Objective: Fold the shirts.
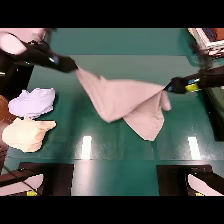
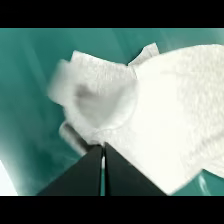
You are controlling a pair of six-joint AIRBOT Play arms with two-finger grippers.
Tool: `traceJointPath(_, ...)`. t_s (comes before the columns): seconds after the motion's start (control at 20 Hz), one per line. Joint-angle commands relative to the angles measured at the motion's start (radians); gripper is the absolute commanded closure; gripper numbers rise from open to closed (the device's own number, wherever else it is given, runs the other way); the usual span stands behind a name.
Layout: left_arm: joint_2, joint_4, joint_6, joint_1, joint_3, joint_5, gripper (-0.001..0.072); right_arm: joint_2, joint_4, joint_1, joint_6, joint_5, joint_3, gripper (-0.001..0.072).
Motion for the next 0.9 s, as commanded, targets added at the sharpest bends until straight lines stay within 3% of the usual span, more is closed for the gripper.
traceJointPath(0.0,0.185,0.064,-0.031,0.0,0.147,0.008,0.0686,0.097,0.0,-0.074,-0.023,0.021,0.152,0.07)
traceJointPath(0.25,0.38,0.063,-0.041,0.0,0.388,0.007,0.0685,0.207,-0.006,-0.148,-0.03,0.067,0.444,0.07)
traceJointPath(0.5,0.441,0.062,-0.126,0.0,0.594,0.005,0.0687,0.266,-0.005,-0.263,-0.03,0.155,0.645,0.07)
traceJointPath(0.7,0.444,0.059,-0.131,0.0,0.557,-0.003,0.0687,0.213,-0.003,-0.342,-0.016,0.288,0.8,0.07)
traceJointPath(0.85,0.421,0.129,-0.128,0.0,0.403,-0.007,0.0686,0.158,0.002,-0.318,0.047,0.352,0.759,0.07)
